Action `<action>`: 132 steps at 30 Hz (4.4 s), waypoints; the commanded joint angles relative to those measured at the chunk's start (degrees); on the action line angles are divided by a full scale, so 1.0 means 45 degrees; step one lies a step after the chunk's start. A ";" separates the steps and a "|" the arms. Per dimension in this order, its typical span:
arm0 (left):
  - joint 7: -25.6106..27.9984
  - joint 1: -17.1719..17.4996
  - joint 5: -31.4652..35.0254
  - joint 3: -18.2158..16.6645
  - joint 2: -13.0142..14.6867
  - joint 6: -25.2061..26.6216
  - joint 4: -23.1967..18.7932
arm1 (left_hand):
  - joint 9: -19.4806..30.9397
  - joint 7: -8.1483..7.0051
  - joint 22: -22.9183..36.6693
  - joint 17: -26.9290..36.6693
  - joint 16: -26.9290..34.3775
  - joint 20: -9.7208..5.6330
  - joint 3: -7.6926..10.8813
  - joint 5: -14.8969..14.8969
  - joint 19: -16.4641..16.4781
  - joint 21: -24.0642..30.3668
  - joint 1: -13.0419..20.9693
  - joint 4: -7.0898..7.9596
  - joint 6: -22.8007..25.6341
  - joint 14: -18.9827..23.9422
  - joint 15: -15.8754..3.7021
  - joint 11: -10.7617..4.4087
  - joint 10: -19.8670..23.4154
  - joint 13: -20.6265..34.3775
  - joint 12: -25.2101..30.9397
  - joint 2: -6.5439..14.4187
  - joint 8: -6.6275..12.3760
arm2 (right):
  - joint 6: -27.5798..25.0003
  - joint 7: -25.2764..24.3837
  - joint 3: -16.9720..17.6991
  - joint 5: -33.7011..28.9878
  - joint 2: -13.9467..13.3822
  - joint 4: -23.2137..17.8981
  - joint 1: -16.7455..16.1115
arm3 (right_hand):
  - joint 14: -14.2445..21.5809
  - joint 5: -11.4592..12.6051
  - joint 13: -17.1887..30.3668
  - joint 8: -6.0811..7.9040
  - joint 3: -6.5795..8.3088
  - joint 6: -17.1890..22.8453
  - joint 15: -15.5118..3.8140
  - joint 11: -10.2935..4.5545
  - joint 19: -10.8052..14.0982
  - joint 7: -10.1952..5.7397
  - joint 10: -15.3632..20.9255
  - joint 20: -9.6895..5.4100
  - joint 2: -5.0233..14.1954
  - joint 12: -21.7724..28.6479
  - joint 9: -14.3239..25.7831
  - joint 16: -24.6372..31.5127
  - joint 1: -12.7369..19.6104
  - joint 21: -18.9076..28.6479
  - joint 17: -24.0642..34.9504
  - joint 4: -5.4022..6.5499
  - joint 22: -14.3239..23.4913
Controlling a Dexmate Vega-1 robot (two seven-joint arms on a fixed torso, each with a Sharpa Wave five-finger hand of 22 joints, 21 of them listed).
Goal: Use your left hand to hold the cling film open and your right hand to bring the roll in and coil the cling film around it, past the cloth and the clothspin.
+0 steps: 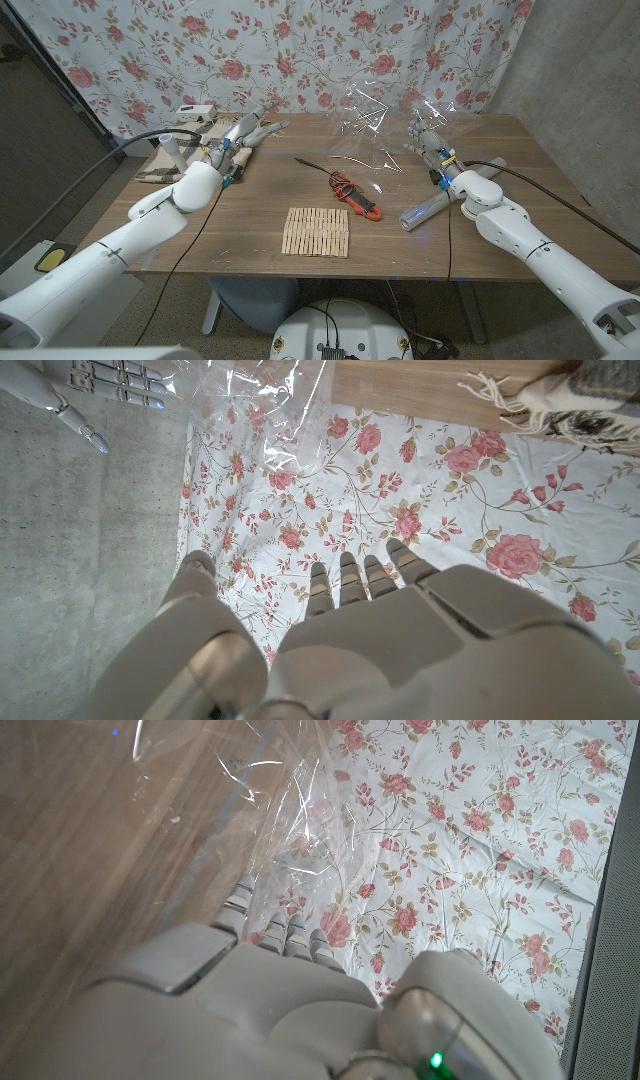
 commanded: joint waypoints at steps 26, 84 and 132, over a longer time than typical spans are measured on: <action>0.0947 0.1444 0.3789 -0.1095 0.1767 0.1045 -0.1869 | 0.0019 -0.0268 -0.0021 0.0016 0.0117 -0.0094 0.0049 0.0060 0.0199 0.0198 0.0435 -0.0081 0.0738 0.0401 -0.0481 -0.0347 0.0889 0.0044 0.0293 0.0011 0.0187 | 0.0777 0.0070 -0.0107 -0.0398 0.0215 0.0277 0.0055 | -0.0372 0.0059 0.0025 0.0006 0.0008 0.0024 -0.0093 -0.0011 -0.0360 0.0090 -0.0082 -0.0184 0.0074 0.0057 0.0021 0.0032 0.0125 -0.0033 -0.0002 -0.0092 0.0057; -0.1986 0.5305 0.9536 -0.5640 0.4384 0.2876 -0.4403 | 0.0045 -0.0101 -0.0002 0.0042 0.0109 -0.0346 -0.0263 0.0232 0.1137 0.0280 0.0270 0.0003 0.1457 0.1378 -0.0610 -0.0569 0.1915 0.0112 0.0459 -0.0690 0.0114 | 0.0511 0.0226 -0.0259 -0.0602 0.0249 0.0744 0.0622 | -0.0252 0.0050 0.0004 0.0026 -0.0039 0.0130 -0.0192 -0.0038 -0.0271 0.0037 0.0077 -0.0191 0.0031 0.0121 0.0019 0.0128 0.0080 0.0056 -0.0037 -0.0139 0.0051; -0.5075 0.7126 1.4845 -1.0012 0.1067 -0.1820 -0.5156 | 0.0076 -0.0384 -0.0010 0.0031 -0.0118 -0.0241 -0.0008 0.0314 0.0281 0.0008 0.0776 -0.0055 0.1541 0.0083 -0.0571 -0.0715 0.1183 0.0146 0.0077 -0.0488 0.0101 | 0.0448 0.0745 -0.0336 -0.0171 0.0465 0.1083 0.0917 | -0.0256 0.0049 -0.0003 0.0007 -0.0013 0.0099 -0.0179 -0.0042 -0.0280 0.0035 0.0059 -0.0181 0.0080 0.0111 0.0019 0.0131 0.0128 0.0061 -0.0055 -0.0201 0.0051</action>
